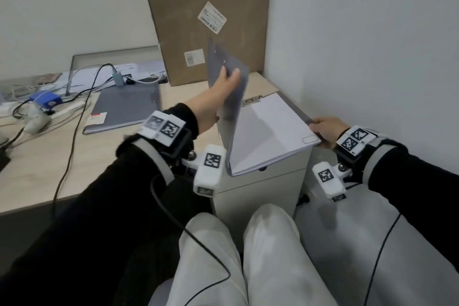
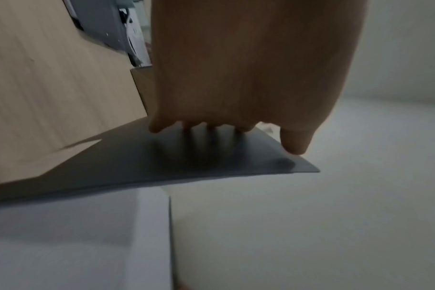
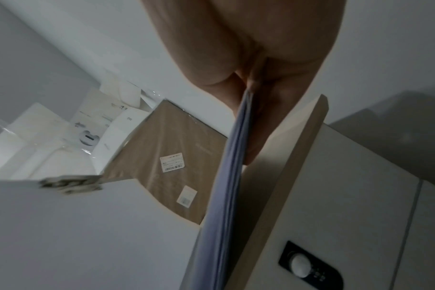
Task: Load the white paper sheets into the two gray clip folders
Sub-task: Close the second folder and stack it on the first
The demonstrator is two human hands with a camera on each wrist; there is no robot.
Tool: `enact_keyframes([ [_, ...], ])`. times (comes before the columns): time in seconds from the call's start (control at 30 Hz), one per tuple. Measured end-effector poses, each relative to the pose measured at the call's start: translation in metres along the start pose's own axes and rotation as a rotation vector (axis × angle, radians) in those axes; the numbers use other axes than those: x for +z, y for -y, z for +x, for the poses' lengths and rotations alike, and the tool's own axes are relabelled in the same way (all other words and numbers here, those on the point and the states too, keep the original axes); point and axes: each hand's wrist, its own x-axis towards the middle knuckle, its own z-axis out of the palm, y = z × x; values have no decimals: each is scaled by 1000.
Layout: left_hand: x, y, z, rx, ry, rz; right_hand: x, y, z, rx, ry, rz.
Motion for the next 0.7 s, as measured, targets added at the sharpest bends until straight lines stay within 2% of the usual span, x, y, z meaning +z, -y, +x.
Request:
enact_keyframes([
  [0.13,31,27,23,-28,-7,201,0,8,-4,-3,75,265],
  [0.27,39,61,38,-203,-6,475,-3,13,-12,-20,175,433],
  [0.33,41,75,38,-277,-42,515,-7,11,-12,18,204,503],
  [0.4,36,94,47,-314,-115,415,-8,7,-7,100,253,541],
  [0.47,32,101,50,-322,-197,241,-6,2,-6,132,248,424],
  [0.6,22,94,46,-377,-316,59,6,-4,-3,114,165,232],
  [0.7,12,96,50,-405,-324,-99,10,-5,-3,99,151,160],
])
